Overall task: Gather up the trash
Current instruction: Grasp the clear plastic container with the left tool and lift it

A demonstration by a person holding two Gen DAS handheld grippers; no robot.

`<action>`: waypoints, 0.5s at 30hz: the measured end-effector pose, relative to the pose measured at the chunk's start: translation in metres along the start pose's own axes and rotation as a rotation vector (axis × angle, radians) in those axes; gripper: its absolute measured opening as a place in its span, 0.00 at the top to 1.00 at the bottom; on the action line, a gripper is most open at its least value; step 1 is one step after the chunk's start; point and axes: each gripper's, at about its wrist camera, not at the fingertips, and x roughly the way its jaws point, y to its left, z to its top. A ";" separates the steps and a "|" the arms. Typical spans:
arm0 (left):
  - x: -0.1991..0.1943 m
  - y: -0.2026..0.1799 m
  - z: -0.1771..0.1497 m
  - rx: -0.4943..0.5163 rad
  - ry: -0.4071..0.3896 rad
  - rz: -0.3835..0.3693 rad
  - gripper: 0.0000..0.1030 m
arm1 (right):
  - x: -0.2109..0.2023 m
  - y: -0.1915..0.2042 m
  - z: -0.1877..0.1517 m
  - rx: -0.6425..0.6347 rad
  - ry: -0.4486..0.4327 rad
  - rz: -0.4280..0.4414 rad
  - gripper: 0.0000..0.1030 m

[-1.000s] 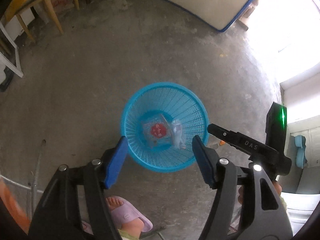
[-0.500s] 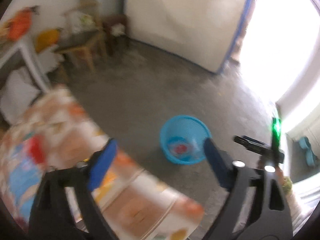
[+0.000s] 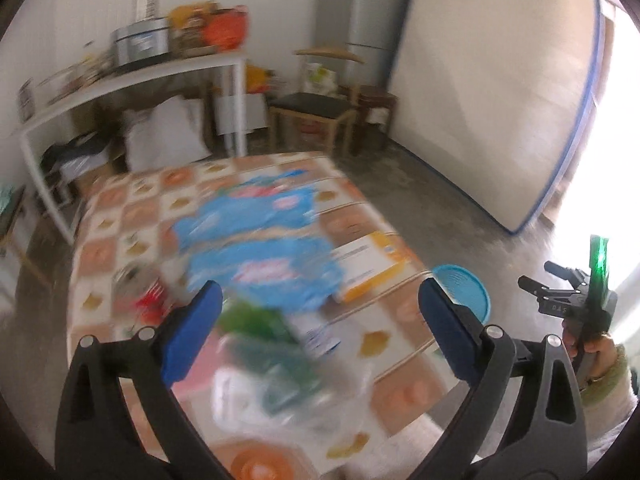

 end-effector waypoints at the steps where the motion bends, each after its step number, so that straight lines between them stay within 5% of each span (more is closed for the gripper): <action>1: -0.004 0.009 -0.008 -0.027 -0.004 0.010 0.08 | -0.001 0.014 0.006 -0.032 -0.003 0.015 0.06; 8: -0.028 0.076 -0.069 -0.252 -0.023 0.007 0.08 | -0.008 0.079 0.018 -0.093 -0.016 0.164 0.06; 15: -0.022 0.096 -0.123 -0.317 -0.005 -0.088 0.08 | -0.016 0.149 0.008 -0.155 -0.007 0.363 0.06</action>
